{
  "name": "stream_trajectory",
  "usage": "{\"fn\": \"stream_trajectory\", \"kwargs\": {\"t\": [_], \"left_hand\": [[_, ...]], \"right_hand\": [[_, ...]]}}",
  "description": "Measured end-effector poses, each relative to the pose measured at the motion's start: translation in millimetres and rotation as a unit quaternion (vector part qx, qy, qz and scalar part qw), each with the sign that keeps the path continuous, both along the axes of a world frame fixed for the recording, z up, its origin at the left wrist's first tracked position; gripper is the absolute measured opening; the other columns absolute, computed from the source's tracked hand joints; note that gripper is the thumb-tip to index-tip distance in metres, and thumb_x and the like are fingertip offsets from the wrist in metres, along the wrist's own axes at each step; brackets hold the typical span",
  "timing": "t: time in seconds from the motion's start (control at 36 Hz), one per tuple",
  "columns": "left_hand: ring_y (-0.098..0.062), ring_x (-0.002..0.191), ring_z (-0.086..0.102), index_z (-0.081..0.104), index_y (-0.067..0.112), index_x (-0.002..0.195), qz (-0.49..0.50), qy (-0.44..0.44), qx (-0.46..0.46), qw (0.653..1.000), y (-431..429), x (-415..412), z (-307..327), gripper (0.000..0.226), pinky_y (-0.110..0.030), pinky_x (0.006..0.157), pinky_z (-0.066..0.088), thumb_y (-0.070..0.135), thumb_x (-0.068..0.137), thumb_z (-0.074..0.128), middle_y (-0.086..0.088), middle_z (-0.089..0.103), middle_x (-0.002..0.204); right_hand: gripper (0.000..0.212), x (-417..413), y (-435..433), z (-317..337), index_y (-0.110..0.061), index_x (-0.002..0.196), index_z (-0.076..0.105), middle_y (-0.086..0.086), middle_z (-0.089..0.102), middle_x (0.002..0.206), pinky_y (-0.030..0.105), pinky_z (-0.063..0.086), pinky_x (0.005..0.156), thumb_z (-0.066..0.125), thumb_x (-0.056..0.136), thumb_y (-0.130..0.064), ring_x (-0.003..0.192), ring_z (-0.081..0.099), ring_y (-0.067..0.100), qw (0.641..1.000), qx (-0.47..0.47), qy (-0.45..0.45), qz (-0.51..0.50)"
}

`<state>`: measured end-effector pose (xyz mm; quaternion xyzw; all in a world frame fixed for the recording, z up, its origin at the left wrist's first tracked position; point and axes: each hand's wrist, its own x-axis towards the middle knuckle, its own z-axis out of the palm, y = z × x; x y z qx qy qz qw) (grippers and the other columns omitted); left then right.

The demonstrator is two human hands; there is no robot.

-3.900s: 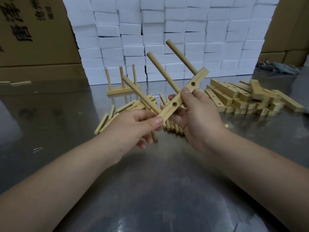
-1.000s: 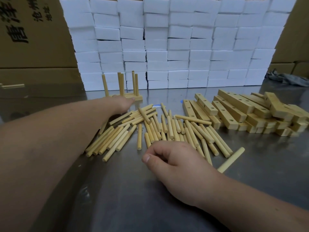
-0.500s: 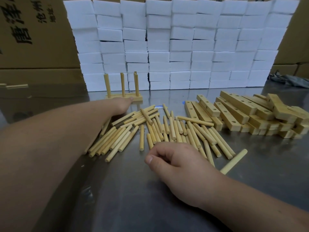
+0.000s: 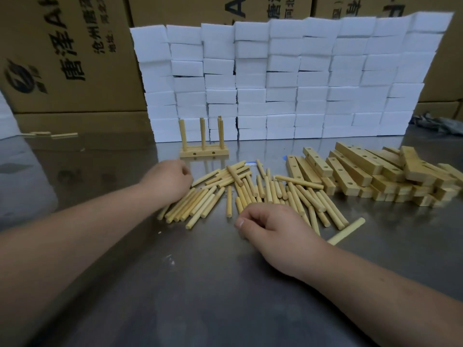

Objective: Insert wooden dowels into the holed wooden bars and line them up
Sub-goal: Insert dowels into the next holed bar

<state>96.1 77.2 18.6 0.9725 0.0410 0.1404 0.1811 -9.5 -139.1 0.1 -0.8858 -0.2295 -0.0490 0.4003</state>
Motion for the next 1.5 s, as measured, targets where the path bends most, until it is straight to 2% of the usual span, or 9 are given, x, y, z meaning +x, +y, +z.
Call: {"fn": "stream_trajectory", "kwargs": {"t": [0.25, 0.47, 0.61, 0.67, 0.75, 0.83, 1.03, 1.33, 1.5], "left_hand": [[-0.023, 0.056, 0.059, 0.061, 0.009, 0.061, 0.087, 0.116, 0.005, 0.989, -8, -37, -3, 0.031, -0.024, 0.050, 0.038, 0.028, 0.083, 0.052, -0.006, 0.059, 0.052], [-0.022, 0.058, 0.055, 0.061, 0.007, 0.074, 0.133, 0.083, -0.042, 0.987, -21, -42, -11, 0.033, -0.026, 0.048, 0.034, 0.033, 0.091, 0.050, -0.009, 0.059, 0.066], [-0.024, 0.065, 0.051, 0.062, 0.008, 0.083, 0.123, -0.042, -0.130, 0.983, -21, -53, -3, 0.034, -0.029, 0.054, 0.033, 0.027, 0.097, 0.037, -0.011, 0.059, 0.078], [-0.021, 0.062, 0.047, 0.057, 0.013, 0.081, 0.096, -0.105, -0.180, 0.973, -25, -63, 2, 0.035, -0.030, 0.054, 0.035, 0.030, 0.099, 0.032, -0.007, 0.054, 0.073], [-0.021, 0.067, 0.048, 0.049, 0.028, 0.073, 0.046, -0.173, -0.283, 0.942, -37, -83, 7, 0.033, -0.034, 0.063, 0.041, 0.032, 0.099, 0.030, -0.001, 0.051, 0.071], [-0.013, 0.052, 0.044, 0.052, 0.025, 0.074, -0.001, -0.196, -0.339, 0.920, -49, -101, 2, 0.033, -0.027, 0.051, 0.035, 0.034, 0.098, 0.031, 0.002, 0.051, 0.065], [-0.014, 0.052, 0.034, 0.059, 0.021, 0.077, -0.027, -0.137, -0.360, 0.923, -51, -108, -7, 0.032, -0.028, 0.053, 0.027, 0.032, 0.096, 0.035, 0.002, 0.037, 0.060], [0.001, 0.035, 0.036, 0.060, 0.023, 0.072, -0.061, -0.107, -0.376, 0.918, -50, -98, -8, 0.030, -0.011, 0.033, 0.026, 0.010, 0.089, 0.039, 0.001, 0.043, 0.058], [-0.005, 0.050, 0.039, 0.054, 0.030, 0.065, -0.091, -0.108, -0.326, 0.935, -53, -104, -9, 0.033, -0.022, 0.049, 0.029, 0.025, 0.095, 0.042, 0.011, 0.046, 0.058]], "right_hand": [[0.024, -3, 3, 1, -0.032, 0.068, 0.054, -0.003, 0.061, 0.071, 0.036, 0.050, 0.070, 0.049, 0.091, -0.035, 0.068, 0.055, 0.011, 1.000, 0.004, -0.026, -0.011], [0.023, -5, 2, 3, -0.032, 0.069, 0.054, 0.000, 0.063, 0.072, 0.038, 0.052, 0.070, 0.048, 0.091, -0.033, 0.070, 0.058, 0.017, 0.998, 0.000, -0.042, -0.045], [0.020, 5, -14, 21, -0.026, 0.087, 0.063, -0.009, 0.061, 0.073, 0.030, 0.048, 0.061, 0.043, 0.091, -0.029, 0.068, 0.057, 0.013, 0.972, 0.007, -0.137, -0.190], [0.027, 17, -32, 31, -0.024, 0.102, 0.065, -0.003, 0.061, 0.091, 0.026, 0.043, 0.063, 0.041, 0.090, -0.030, 0.079, 0.058, 0.016, 0.951, -0.006, -0.164, -0.263], [0.044, 41, -66, 39, -0.021, 0.132, 0.050, 0.006, 0.046, 0.137, 0.041, 0.038, 0.094, 0.040, 0.091, -0.034, 0.121, 0.045, 0.028, 0.915, -0.096, -0.097, -0.379], [0.051, 54, -87, 37, -0.025, 0.140, 0.039, 0.007, 0.035, 0.147, 0.048, 0.028, 0.106, 0.038, 0.090, -0.034, 0.133, 0.031, 0.030, 0.880, -0.179, -0.016, -0.440], [0.038, 60, -101, 23, -0.015, 0.125, 0.053, 0.015, 0.050, 0.123, 0.049, 0.032, 0.102, 0.051, 0.087, -0.021, 0.117, 0.043, 0.034, 0.843, -0.228, 0.061, -0.484], [0.055, 69, -100, 17, -0.011, 0.105, 0.065, 0.015, 0.052, 0.116, 0.045, 0.037, 0.089, 0.048, 0.084, -0.059, 0.114, 0.041, 0.033, 0.817, -0.278, 0.015, -0.505], [0.032, 70, -103, 16, -0.008, 0.096, 0.065, 0.012, 0.061, 0.089, 0.039, 0.041, 0.081, 0.045, 0.091, -0.033, 0.089, 0.052, 0.029, 0.812, -0.261, -0.028, -0.522]]}}
